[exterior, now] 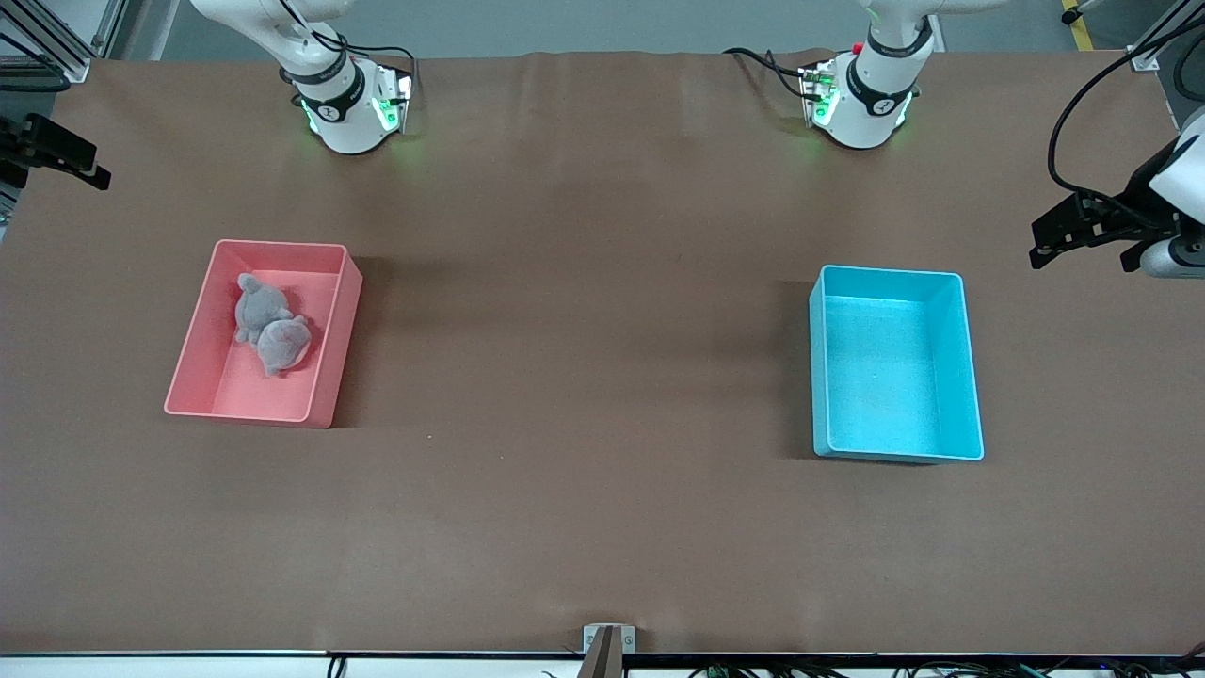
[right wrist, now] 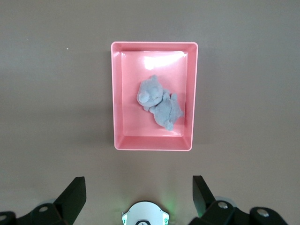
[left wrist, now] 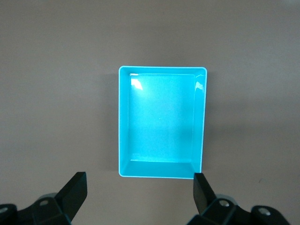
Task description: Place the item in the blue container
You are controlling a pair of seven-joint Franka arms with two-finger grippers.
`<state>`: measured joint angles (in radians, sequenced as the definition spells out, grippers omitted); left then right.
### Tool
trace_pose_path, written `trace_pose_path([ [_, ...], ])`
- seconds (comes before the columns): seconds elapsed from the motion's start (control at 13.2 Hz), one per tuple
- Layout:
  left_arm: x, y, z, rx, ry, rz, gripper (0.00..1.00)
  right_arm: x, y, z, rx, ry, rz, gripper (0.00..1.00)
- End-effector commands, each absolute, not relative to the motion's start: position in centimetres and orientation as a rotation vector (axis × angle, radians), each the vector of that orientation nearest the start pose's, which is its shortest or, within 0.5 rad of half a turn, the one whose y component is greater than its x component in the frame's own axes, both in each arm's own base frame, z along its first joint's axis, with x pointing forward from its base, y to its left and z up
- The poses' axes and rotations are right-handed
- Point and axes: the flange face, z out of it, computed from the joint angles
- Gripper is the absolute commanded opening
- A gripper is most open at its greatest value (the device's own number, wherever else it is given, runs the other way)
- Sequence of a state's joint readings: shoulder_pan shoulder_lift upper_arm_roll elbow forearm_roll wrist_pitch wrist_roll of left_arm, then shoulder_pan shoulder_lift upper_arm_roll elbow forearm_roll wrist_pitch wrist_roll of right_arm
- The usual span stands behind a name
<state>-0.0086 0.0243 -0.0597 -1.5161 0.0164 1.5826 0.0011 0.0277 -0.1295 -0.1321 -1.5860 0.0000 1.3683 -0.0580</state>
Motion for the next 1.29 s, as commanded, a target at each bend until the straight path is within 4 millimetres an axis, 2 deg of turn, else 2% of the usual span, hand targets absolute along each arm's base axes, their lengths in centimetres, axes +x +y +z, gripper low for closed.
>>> trace_pose_path([
  [0.0, 56.2, -3.7, 64.4, -3.144, 0.125, -0.075, 1.0, 48.2, -5.6, 68.6, -3.101, 0.071, 0.1, 1.0],
  [0.46, 56.3, -3.8, 64.3, -3.174, 0.103, -0.069, 1.0, 48.4, -5.0, 69.1, -3.106, 0.041, 0.084, 1.0],
  [0.83, 56.3, -3.7, 64.2, -3.173, 0.098, -0.067, 1.0, 49.3, -5.6, 68.0, -3.108, 0.059, 0.105, 1.0],
  [0.91, 56.3, -3.7, 64.2, -3.173, 0.096, -0.067, 1.0, 50.2, -5.9, 66.6, -3.105, 0.069, 0.147, 1.0],
  [0.99, 56.3, -3.8, 64.2, -3.174, 0.098, -0.067, 1.0, 51.7, -6.0, 64.2, -3.103, 0.075, 0.218, 1.0],
  [1.06, 56.3, -3.7, 64.2, -3.173, 0.098, -0.067, 1.0, 53.5, -6.2, 60.9, -3.105, 0.085, 0.32, 1.0],
  [1.21, 56.3, -3.7, 64.2, -3.173, 0.101, -0.067, 1.0, 56.6, -8.2, 54.9, -3.087, 0.143, 0.435, 1.0],
])
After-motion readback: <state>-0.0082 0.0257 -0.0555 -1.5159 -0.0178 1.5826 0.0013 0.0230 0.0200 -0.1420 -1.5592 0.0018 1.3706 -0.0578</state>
